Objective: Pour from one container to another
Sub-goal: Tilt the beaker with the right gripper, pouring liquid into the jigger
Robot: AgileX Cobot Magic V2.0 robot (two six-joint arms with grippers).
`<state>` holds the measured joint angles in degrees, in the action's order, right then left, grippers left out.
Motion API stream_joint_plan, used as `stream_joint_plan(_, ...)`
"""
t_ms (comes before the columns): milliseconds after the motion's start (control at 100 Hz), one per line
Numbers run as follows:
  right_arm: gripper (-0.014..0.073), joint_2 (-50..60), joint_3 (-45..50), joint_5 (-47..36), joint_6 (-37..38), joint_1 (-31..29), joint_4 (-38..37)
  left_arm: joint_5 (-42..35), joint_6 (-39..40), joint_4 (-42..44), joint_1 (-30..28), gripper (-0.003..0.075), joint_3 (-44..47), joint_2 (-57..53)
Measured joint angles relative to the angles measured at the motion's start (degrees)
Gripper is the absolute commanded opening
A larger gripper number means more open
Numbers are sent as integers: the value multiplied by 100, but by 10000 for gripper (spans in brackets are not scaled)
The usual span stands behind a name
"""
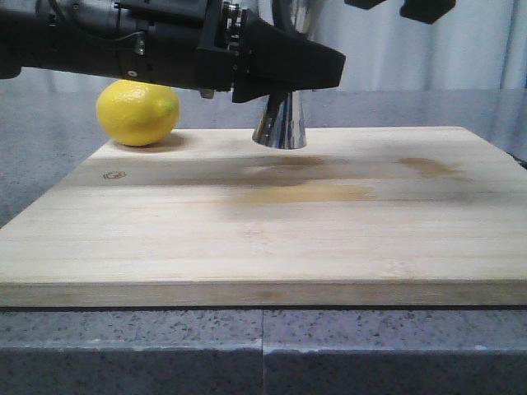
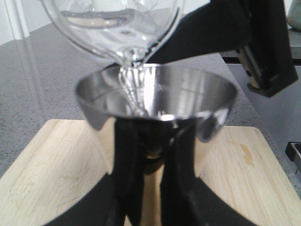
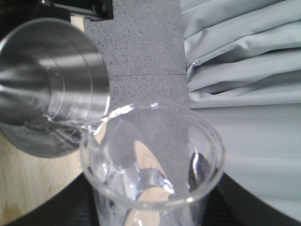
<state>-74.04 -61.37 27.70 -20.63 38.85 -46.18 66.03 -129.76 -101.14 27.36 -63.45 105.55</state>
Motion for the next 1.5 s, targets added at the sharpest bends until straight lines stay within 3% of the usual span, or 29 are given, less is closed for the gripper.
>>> stream_joint_plan(1500, 297, -68, 0, -247, -206, 0, -473, 0, 0, 0, 0, 102, 0, 0)
